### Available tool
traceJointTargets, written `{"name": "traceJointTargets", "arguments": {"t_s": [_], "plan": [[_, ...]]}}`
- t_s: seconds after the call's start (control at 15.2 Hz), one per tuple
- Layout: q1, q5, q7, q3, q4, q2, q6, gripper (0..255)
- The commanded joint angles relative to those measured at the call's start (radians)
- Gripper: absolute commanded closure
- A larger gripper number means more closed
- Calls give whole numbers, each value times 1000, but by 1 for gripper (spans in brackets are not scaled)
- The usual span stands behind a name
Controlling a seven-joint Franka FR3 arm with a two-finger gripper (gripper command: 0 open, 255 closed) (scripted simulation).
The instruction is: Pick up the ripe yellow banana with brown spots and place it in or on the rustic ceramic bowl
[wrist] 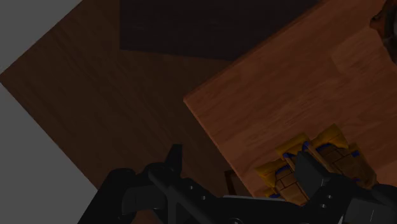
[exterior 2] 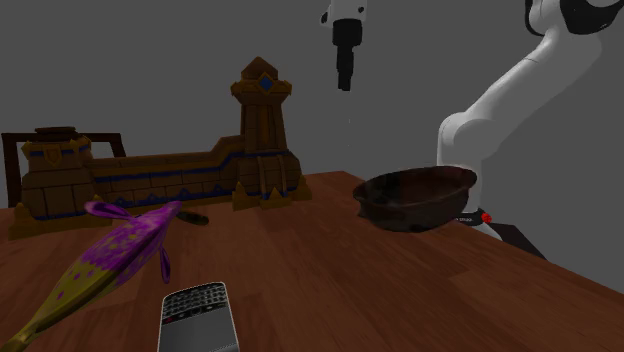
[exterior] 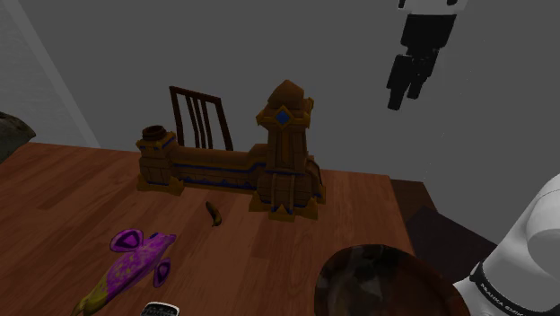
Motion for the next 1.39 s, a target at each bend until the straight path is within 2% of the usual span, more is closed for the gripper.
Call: {"name": "traceJointTargets", "arguments": {"t_s": [0.0, 0.73, 1.06, 1.32], "plan": [[0, 0, 0, 0, 0, 0, 0, 0], [46, 107, 252, 234, -34, 162, 253, 0], [48, 112, 373, 344, 5, 288, 367, 0], [39, 82, 482, 434, 61, 411, 450, 0]]}}
